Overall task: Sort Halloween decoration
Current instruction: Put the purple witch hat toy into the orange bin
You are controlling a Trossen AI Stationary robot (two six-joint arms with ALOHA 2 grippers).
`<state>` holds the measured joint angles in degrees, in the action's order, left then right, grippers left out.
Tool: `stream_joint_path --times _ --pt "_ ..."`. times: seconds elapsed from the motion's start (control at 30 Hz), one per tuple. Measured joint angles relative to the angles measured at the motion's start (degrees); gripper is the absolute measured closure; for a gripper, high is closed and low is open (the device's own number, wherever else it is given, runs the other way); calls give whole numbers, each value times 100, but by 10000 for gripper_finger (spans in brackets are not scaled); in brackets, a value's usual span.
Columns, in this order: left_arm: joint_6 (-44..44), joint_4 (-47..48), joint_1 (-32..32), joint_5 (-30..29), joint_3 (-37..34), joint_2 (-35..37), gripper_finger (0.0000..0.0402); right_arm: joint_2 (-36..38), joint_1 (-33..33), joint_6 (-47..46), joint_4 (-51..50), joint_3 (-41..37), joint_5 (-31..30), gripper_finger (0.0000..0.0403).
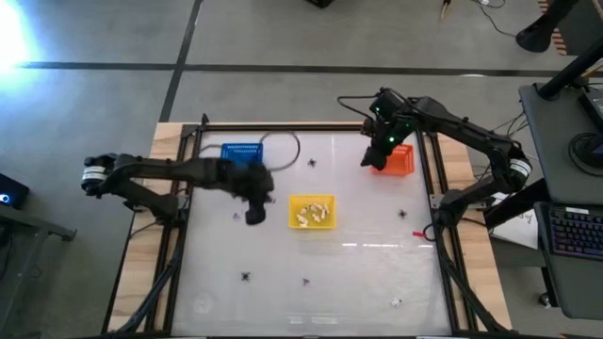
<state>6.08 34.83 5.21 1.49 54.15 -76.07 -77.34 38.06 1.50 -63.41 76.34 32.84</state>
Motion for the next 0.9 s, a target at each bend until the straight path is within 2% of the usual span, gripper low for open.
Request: stream_joint_path --times 0.27,0.5,0.73,0.9 --pt "-828 -247 855 124 941 0 401 0 -392 -198 968 0 5 307" --pt "-1250 -730 1381 619 1468 -91 402 0 -532 -507 2354 -2 -2 283" --pt "-1337 -1165 1835 1146 1686 -492 402 -64 -557 -379 3809 -2 18 288" --pt "-1453 -1385 2003 1509 1887 -861 402 -232 -594 -22 4134 -2 28 297"
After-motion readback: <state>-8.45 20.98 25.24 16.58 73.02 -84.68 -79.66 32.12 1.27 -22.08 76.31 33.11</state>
